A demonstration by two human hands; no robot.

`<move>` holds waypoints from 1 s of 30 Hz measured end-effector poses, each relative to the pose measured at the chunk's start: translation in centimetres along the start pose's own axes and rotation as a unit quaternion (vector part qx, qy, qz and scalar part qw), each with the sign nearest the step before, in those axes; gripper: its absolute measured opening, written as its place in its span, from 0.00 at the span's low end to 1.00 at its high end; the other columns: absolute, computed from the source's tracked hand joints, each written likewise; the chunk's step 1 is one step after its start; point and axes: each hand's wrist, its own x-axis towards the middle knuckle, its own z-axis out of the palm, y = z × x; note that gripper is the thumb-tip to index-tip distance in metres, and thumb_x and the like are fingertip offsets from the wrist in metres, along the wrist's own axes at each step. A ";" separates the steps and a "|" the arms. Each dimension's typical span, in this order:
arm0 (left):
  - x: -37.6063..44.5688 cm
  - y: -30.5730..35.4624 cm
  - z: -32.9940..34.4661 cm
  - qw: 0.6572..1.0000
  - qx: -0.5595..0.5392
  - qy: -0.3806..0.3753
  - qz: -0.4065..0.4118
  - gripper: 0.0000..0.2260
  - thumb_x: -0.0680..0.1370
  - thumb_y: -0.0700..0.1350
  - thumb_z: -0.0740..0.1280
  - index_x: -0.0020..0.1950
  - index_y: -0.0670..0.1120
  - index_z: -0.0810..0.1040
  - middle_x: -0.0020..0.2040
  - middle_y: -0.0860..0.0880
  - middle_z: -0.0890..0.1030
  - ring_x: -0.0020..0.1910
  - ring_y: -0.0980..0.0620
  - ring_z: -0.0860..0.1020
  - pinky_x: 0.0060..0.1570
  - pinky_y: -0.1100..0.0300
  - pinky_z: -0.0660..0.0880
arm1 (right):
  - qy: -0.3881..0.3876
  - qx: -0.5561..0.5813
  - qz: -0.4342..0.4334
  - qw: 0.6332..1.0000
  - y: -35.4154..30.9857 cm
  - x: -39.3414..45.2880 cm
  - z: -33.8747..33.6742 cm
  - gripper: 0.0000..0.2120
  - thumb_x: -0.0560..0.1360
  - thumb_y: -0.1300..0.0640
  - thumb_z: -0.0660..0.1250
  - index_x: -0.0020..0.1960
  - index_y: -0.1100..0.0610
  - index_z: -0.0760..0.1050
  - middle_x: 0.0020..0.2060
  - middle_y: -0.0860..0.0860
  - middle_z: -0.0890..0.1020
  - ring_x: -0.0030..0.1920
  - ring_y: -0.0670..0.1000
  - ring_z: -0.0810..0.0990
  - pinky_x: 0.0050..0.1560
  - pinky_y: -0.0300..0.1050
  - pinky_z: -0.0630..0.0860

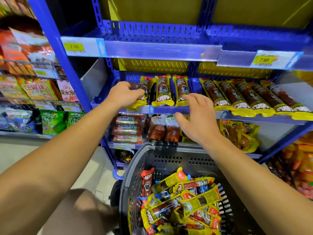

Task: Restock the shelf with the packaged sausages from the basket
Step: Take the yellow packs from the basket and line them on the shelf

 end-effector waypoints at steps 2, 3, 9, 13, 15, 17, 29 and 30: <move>-0.8 -0.7 -0.8 0.999 -0.014 -0.024 0.024 0.21 0.72 0.56 0.70 0.62 0.50 0.79 0.60 0.51 0.80 0.57 0.51 0.78 0.60 0.52 0.74 | -0.008 -0.015 -0.010 1.000 0.0 0.1 0.2 0.29 0.76 0.47 0.65 0.74 0.56 0.67 0.72 0.51 0.69 0.74 0.57 0.60 0.75 0.54 0.57; -1.2 -1.0 -1.2 0.999 -0.018 -0.031 0.038 0.23 0.70 0.57 0.71 0.62 0.50 0.79 0.60 0.51 0.81 0.58 0.52 0.79 0.62 0.50 0.74 | -0.011 -0.020 -0.013 1.000 0.1 0.2 0.3 0.29 0.76 0.47 0.65 0.74 0.56 0.67 0.72 0.51 0.68 0.74 0.57 0.60 0.76 0.54 0.56; -2.6 -2.2 -2.1 0.990 0.064 -0.059 0.108 0.27 0.70 0.57 0.73 0.67 0.52 0.75 0.64 0.51 0.79 0.61 0.52 0.78 0.65 0.52 0.71 | -0.040 -0.070 -0.066 0.995 0.1 0.2 0.7 0.31 0.76 0.43 0.63 0.77 0.48 0.61 0.76 0.49 0.64 0.78 0.58 0.53 0.77 0.60 0.49; -3.3 -2.6 -1.6 0.976 0.128 -0.025 0.172 0.24 0.76 0.54 0.69 0.72 0.54 0.70 0.68 0.52 0.75 0.63 0.50 0.76 0.64 0.56 0.69 | -0.072 -0.101 -0.106 0.987 -1.2 0.7 0.8 0.32 0.77 0.42 0.62 0.79 0.43 0.55 0.78 0.46 0.60 0.79 0.58 0.47 0.76 0.62 0.41; -3.8 -2.8 -1.4 0.971 0.138 -0.021 0.192 0.24 0.77 0.54 0.68 0.72 0.57 0.69 0.69 0.53 0.74 0.60 0.48 0.78 0.64 0.55 0.69 | -0.090 -0.119 -0.106 0.983 -1.6 1.0 1.0 0.32 0.78 0.41 0.60 0.79 0.42 0.54 0.78 0.45 0.59 0.79 0.58 0.47 0.76 0.63 0.40; -4.1 -2.9 -1.2 0.972 0.135 -0.009 0.191 0.23 0.77 0.55 0.67 0.72 0.58 0.69 0.66 0.52 0.78 0.53 0.46 0.79 0.59 0.56 0.71 | -0.101 -0.130 -0.095 0.982 -1.7 1.0 1.2 0.31 0.78 0.40 0.59 0.79 0.42 0.54 0.77 0.46 0.60 0.79 0.57 0.48 0.76 0.63 0.41; -2.6 -2.5 0.9 0.969 0.147 -0.002 0.200 0.24 0.78 0.53 0.67 0.73 0.53 0.68 0.59 0.47 0.81 0.45 0.45 0.74 0.50 0.55 0.70 | -0.070 -0.135 -0.074 0.986 -2.7 0.4 1.9 0.31 0.77 0.41 0.60 0.78 0.46 0.58 0.73 0.49 0.67 0.77 0.58 0.55 0.76 0.64 0.47; -2.6 -2.4 1.1 0.968 0.147 -0.003 0.201 0.24 0.78 0.53 0.67 0.73 0.53 0.68 0.56 0.46 0.81 0.42 0.47 0.73 0.48 0.55 0.70 | -0.070 -0.136 -0.074 0.986 -2.7 0.4 1.9 0.31 0.77 0.41 0.60 0.78 0.46 0.58 0.73 0.49 0.67 0.77 0.58 0.55 0.76 0.64 0.47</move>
